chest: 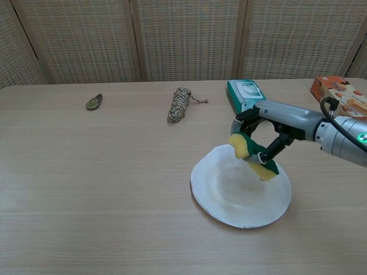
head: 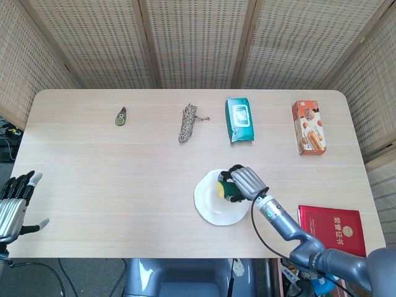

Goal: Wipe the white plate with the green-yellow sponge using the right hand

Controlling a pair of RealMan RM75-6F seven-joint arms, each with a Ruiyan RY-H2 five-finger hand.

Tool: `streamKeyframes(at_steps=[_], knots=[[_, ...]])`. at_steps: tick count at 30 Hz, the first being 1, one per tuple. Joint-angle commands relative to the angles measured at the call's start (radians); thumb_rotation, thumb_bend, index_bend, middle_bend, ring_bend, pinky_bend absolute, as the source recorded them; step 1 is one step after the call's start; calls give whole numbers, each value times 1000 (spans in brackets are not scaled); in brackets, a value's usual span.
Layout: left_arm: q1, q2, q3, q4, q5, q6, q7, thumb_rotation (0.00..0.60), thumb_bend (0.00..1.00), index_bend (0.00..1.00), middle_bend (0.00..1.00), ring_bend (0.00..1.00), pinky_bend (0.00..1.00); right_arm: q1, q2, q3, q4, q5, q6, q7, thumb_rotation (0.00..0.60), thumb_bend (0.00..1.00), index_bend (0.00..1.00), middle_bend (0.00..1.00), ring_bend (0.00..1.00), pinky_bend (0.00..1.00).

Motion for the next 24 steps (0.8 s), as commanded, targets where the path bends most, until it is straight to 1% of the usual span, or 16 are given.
streamKeyframes(at_steps=[1,4,9,15,24], knots=[[1,1,1,-1,1,2,-1,600,0,0,0,0,0,-4,-50,-14,68,5,11,13,600,322,449,511,384,249],[0,-1,3,-1,2,-1,2,600,0,0,0,0,0,-11,-82,-24,115,5,22,30,600,330,451,512,383,249],[-4,-3,3,-1,0,-6,7,600,0,0,0,0,0,-6,-105,-44,157,-17,25,52,600,337,452,513,383,247],[-6,-2,3,-2,-2,-9,6,600,0,0,0,0,0,-4,-138,-64,219,-56,67,85,600,337,452,514,383,242],[-7,0,4,-1,-4,-10,1,600,0,0,0,0,0,-3,-183,-94,307,-63,50,128,600,337,452,515,383,242]])
